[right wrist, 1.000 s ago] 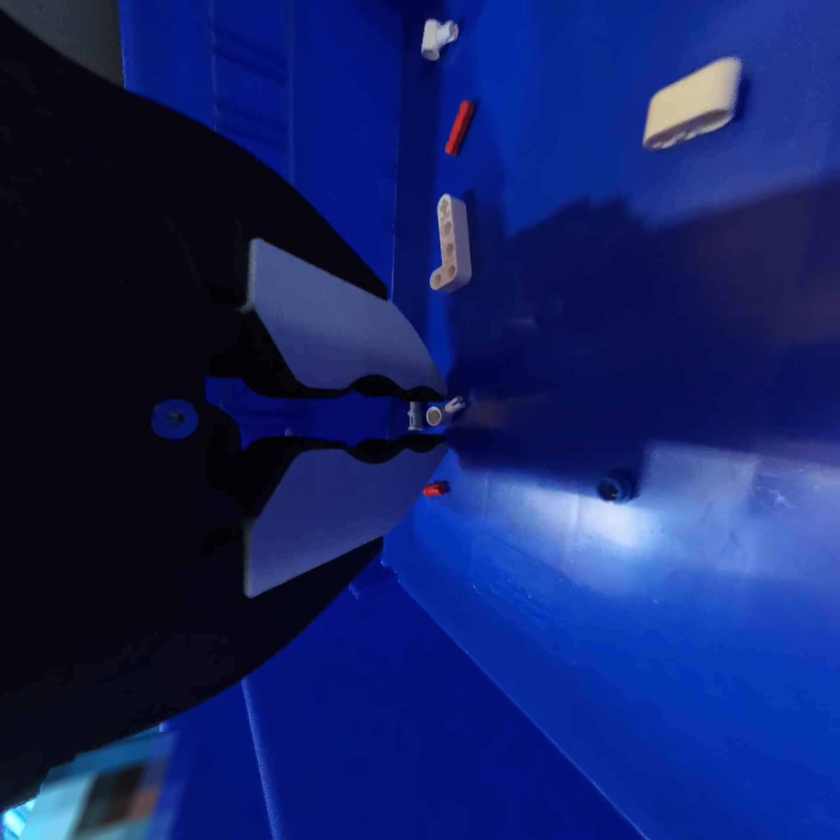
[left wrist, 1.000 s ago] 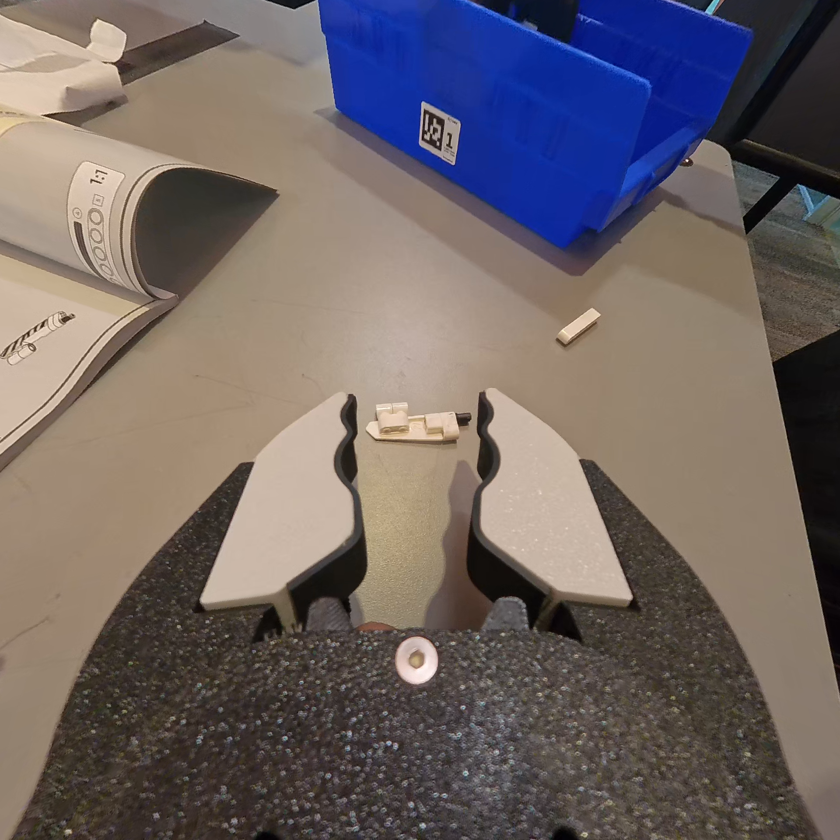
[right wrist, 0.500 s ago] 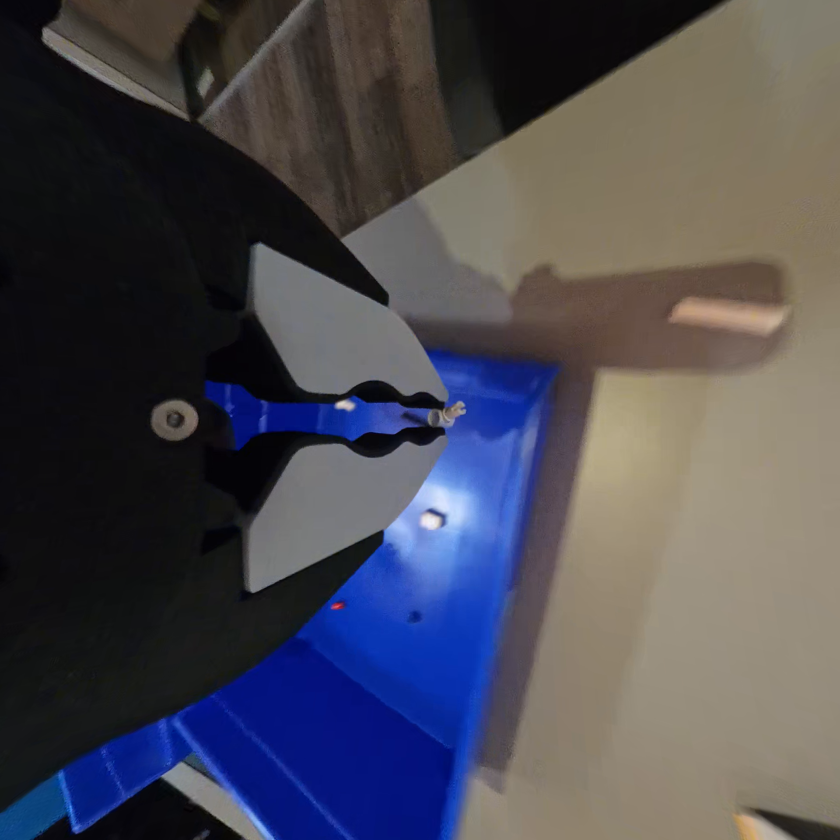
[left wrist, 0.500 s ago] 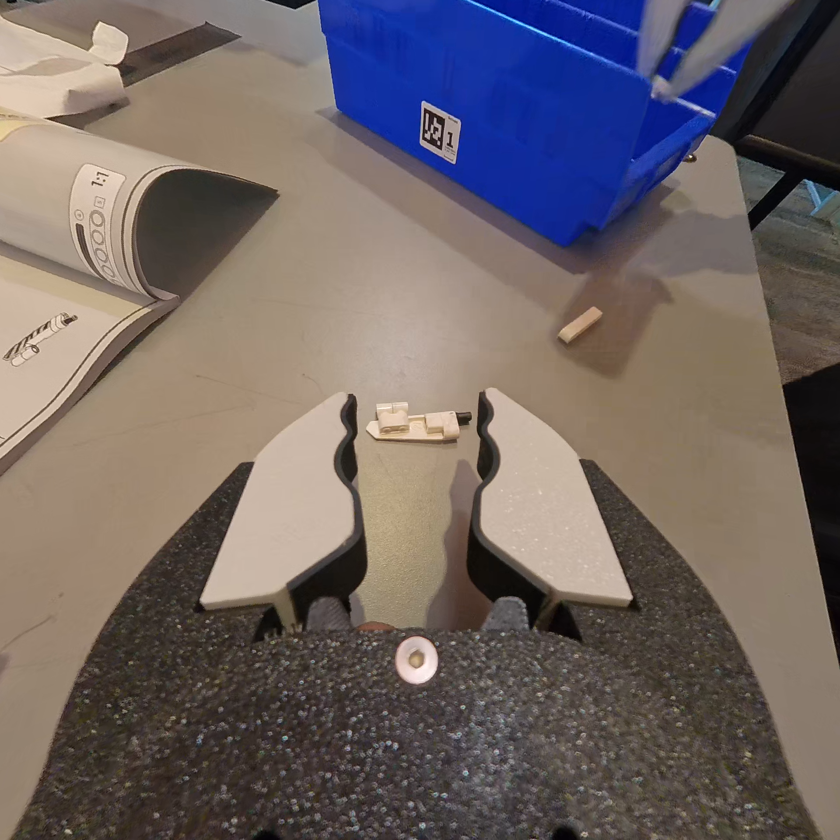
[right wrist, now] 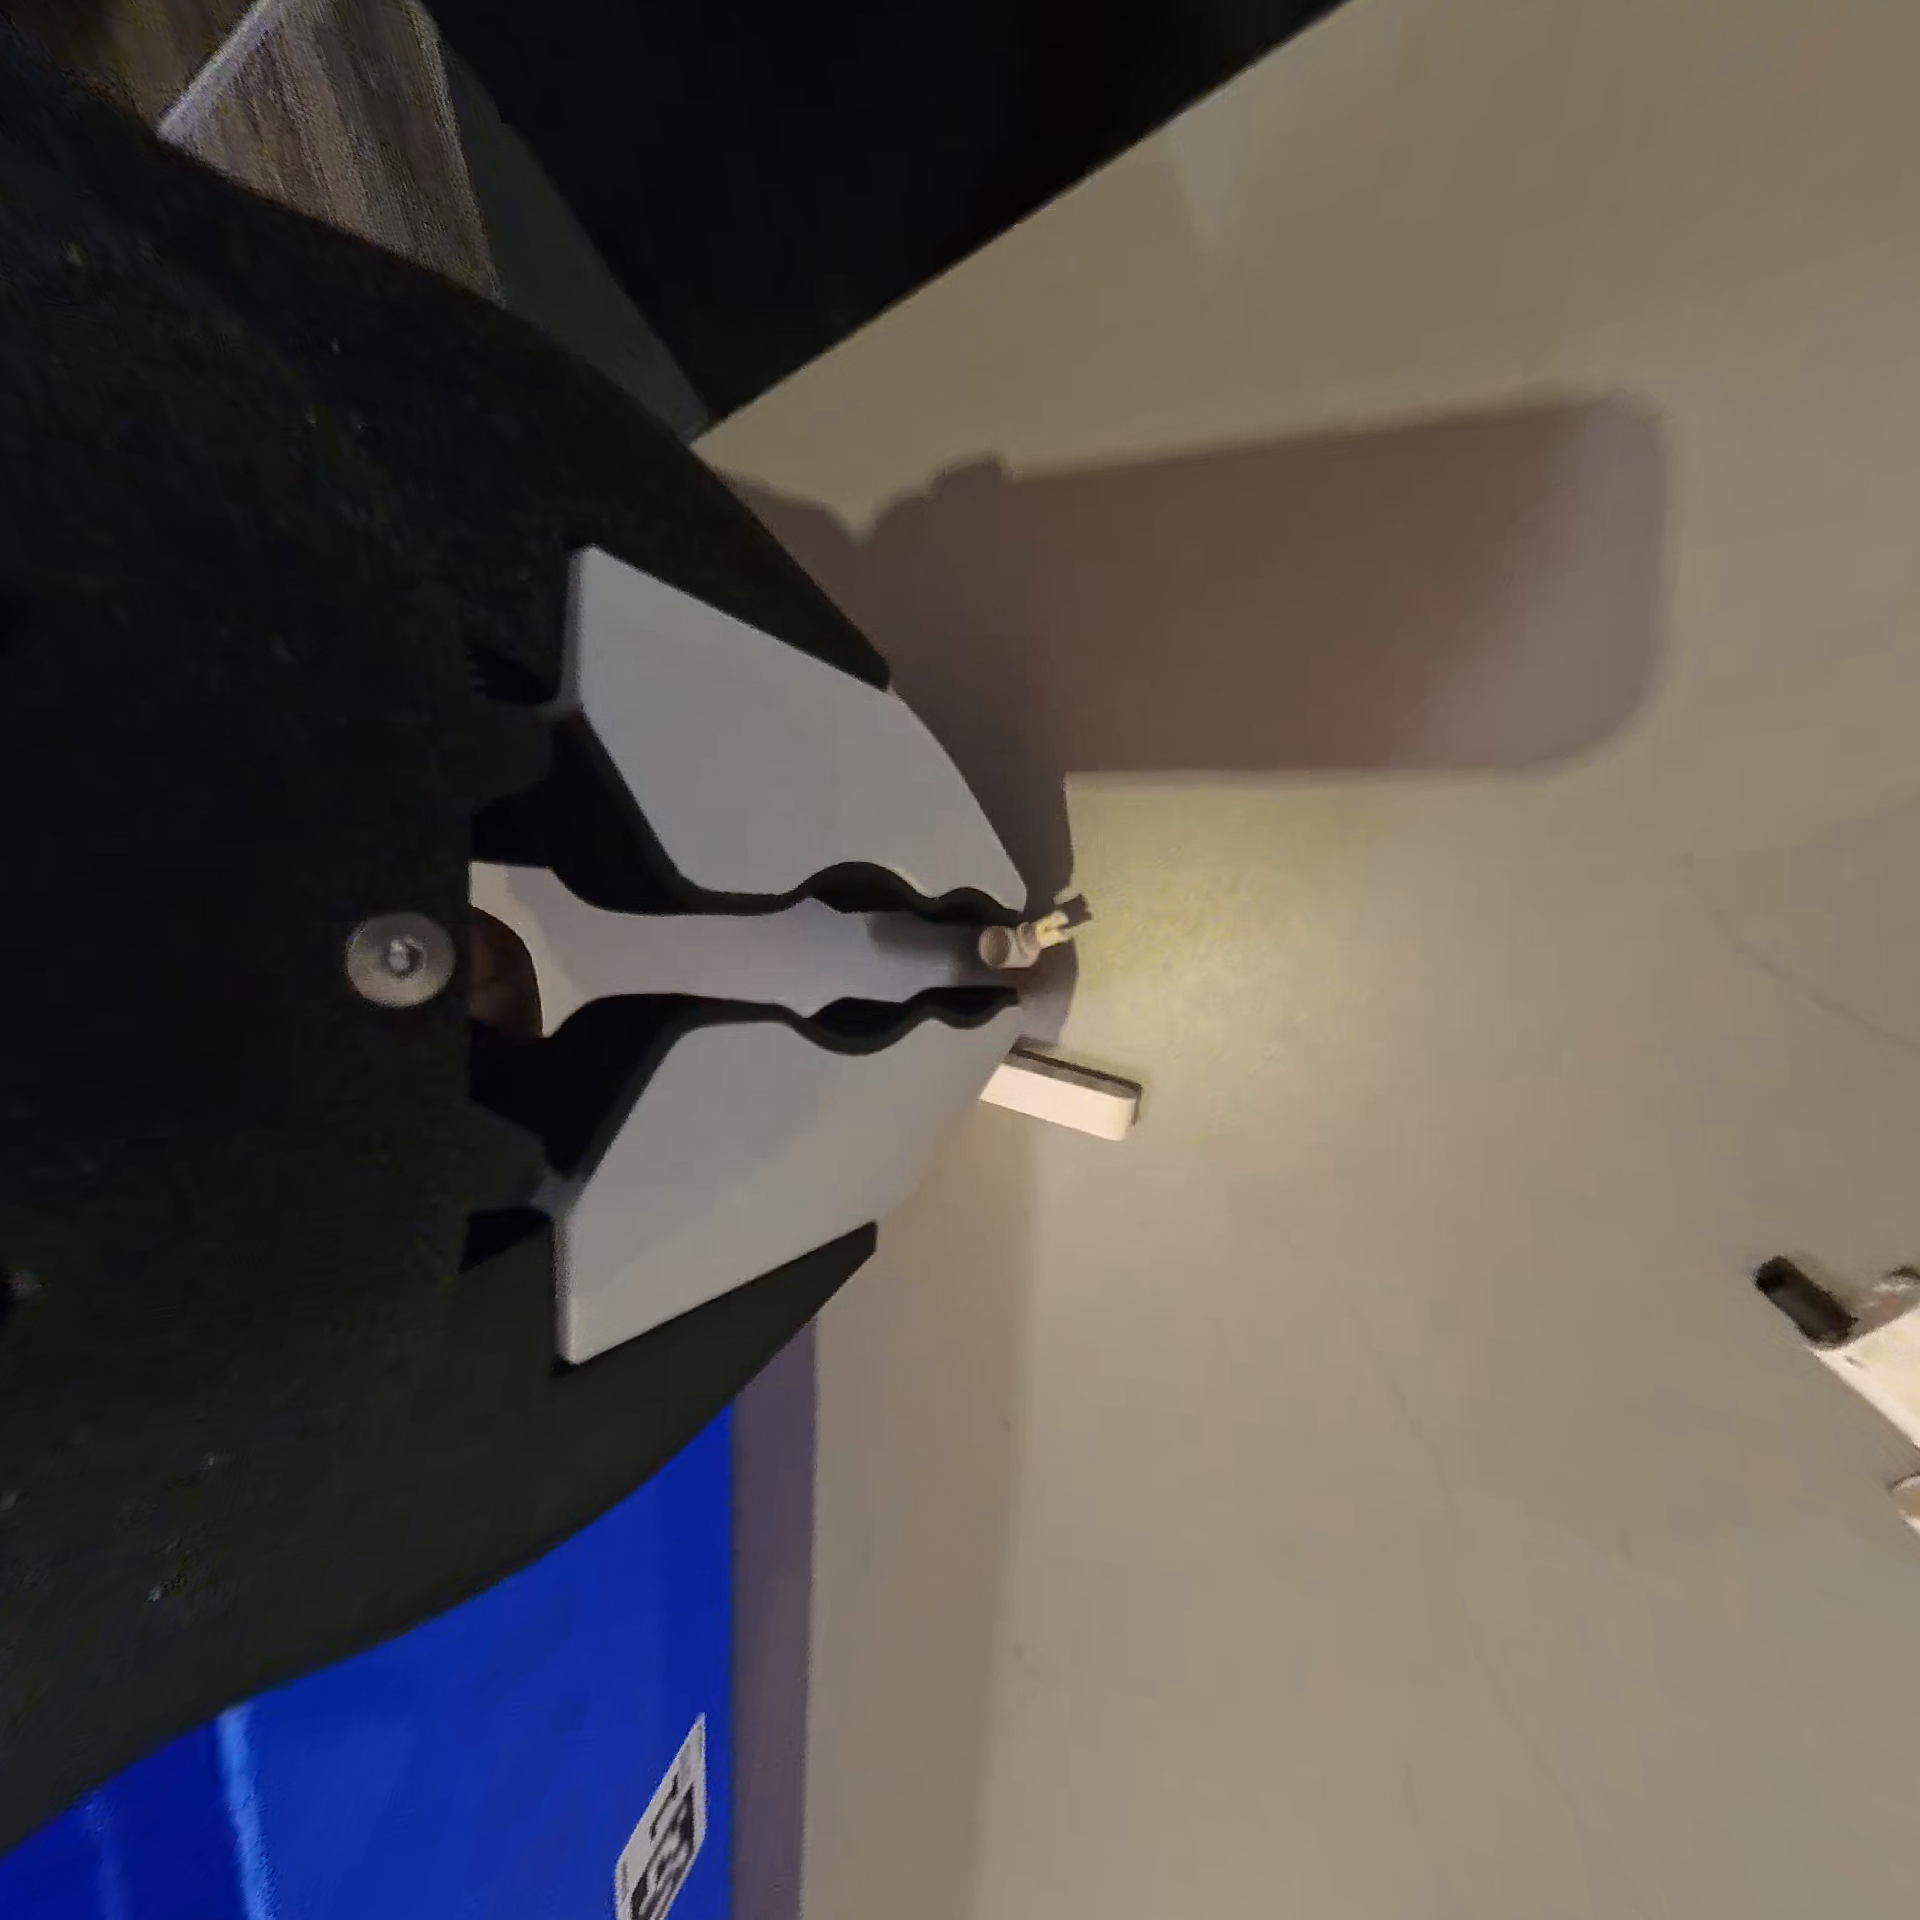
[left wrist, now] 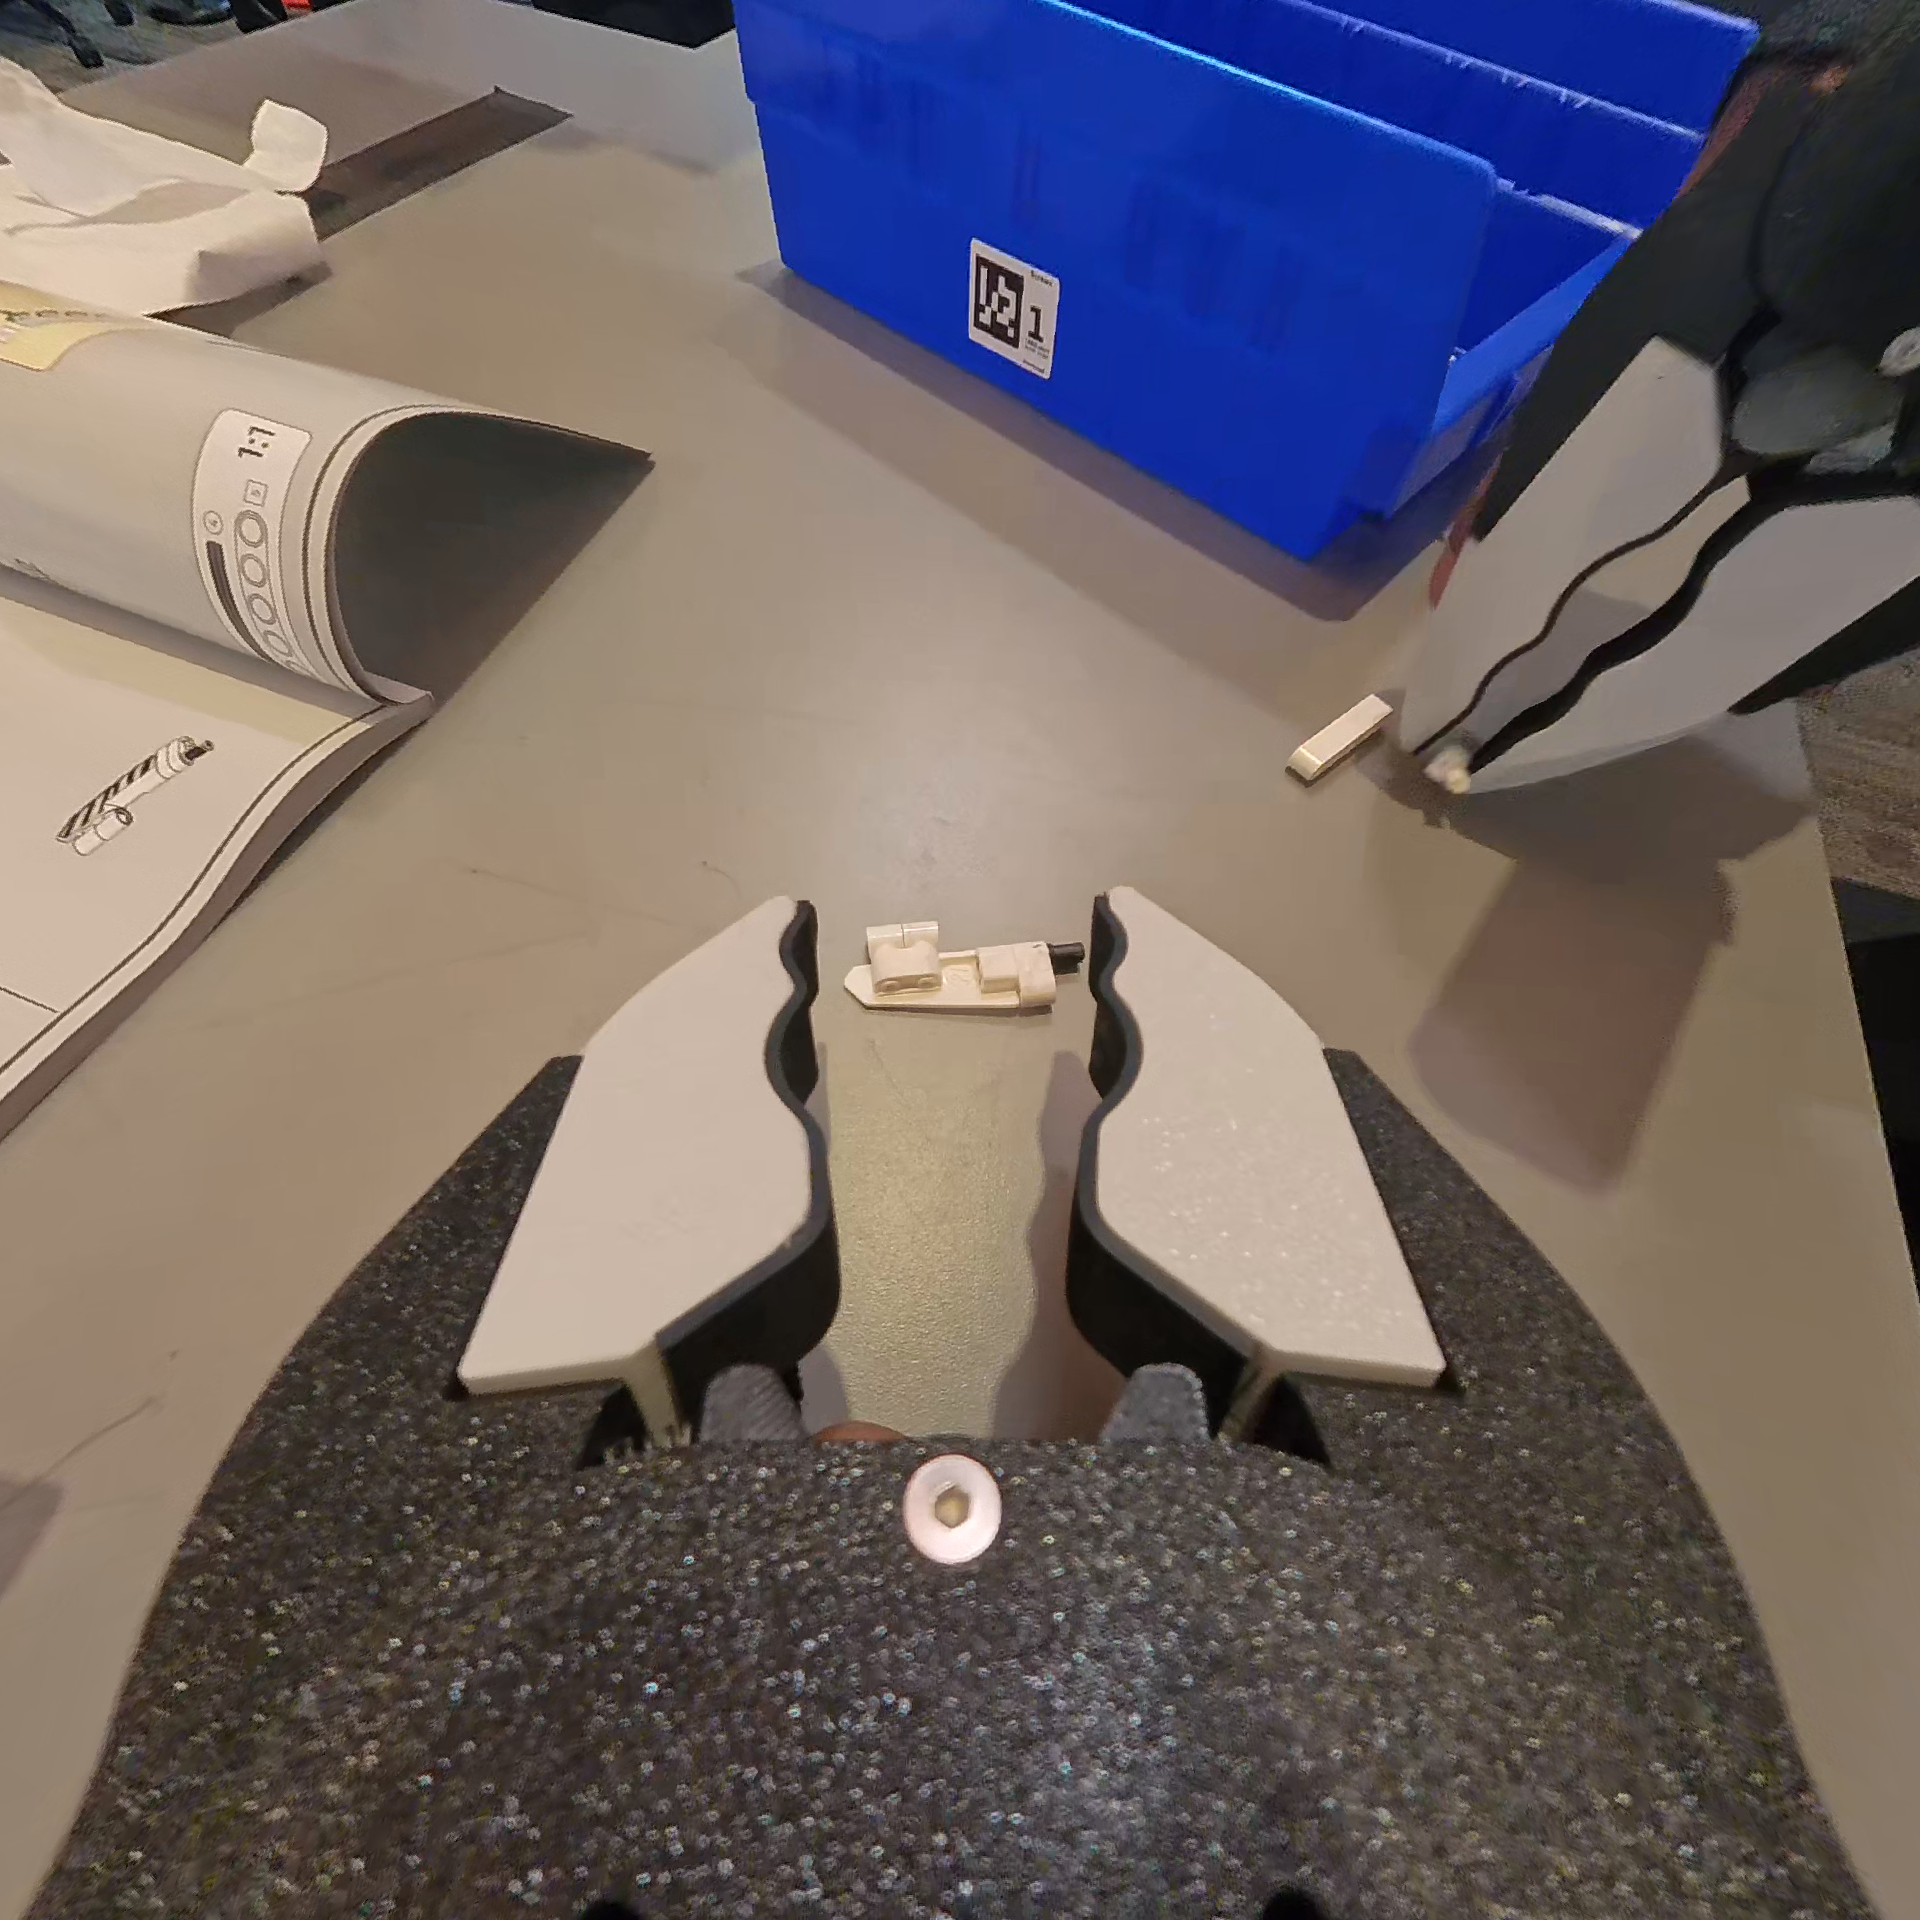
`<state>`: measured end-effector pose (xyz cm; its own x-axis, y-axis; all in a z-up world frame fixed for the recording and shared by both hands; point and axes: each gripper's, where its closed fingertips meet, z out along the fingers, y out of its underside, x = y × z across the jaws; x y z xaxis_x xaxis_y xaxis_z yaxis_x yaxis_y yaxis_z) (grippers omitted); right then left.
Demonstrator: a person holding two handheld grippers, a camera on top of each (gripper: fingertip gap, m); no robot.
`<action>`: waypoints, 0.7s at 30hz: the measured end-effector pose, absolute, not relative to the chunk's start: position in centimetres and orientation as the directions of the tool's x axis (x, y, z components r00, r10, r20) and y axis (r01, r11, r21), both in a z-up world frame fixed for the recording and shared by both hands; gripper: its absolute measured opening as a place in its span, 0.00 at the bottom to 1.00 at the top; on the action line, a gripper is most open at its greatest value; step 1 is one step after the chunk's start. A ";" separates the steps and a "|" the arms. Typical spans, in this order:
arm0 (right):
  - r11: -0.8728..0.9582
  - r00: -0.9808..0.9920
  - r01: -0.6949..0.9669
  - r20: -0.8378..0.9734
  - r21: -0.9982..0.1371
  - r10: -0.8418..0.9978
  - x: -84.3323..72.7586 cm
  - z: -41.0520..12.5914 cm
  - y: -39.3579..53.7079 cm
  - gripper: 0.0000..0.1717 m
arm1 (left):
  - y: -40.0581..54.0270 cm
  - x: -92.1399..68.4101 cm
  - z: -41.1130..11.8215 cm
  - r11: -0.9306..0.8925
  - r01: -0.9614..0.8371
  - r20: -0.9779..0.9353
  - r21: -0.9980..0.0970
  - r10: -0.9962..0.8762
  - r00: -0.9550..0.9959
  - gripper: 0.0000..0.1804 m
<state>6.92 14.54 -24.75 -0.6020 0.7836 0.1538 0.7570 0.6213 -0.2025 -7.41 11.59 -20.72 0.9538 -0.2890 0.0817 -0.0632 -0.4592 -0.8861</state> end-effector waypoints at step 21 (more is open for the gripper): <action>0.568 -0.602 0.716 -0.052 0.406 0.797 19.8 -22.7 35.1 0.13 | 11.7 -7.7 -20.8 -0.479 -0.005 0.150 -0.878 -0.286 0.947 0.28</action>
